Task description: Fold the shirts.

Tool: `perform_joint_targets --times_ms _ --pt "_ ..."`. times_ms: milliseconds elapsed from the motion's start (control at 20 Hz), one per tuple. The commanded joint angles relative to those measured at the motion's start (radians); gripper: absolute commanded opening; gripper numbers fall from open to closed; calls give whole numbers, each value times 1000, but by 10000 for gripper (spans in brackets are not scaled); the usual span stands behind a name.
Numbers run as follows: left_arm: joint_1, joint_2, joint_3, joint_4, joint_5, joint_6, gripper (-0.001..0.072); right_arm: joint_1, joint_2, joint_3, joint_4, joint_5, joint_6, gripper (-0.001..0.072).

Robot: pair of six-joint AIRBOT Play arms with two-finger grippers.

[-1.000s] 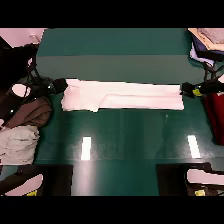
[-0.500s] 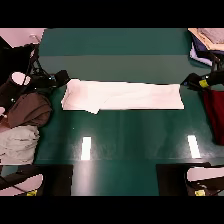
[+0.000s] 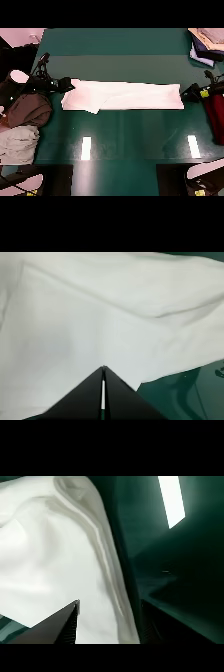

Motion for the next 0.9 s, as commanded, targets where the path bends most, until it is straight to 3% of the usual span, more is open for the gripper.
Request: perform_joint_targets --times_ms 0,50,150,200,250,350,600,850 --pt "0 0 1 -2 -46 5 39 27 -52 0 19 6 -33 448" --pt "0 0 1 -2 -50 5 39 39 -57 0 19 4 -36 424" --pt "-3 -2 1 -2 -58 4 30 59 -63 0 20 3 -56 307" --pt "-14 -2 1 0 -62 5 30 68 -63 0 20 6 -80 294" --pt "-31 -2 1 0 -60 4 30 73 -62 0 21 11 -107 137" --pt "-80 -7 6 0 -27 3 29 71 -62 0 65 30 -152 15" --pt "-231 -139 172 -4 -22 -5 29 87 30 2 259 28 -175 11" --pt "-392 -418 471 -3 -30 -25 29 142 202 3 450 -8 -174 11"
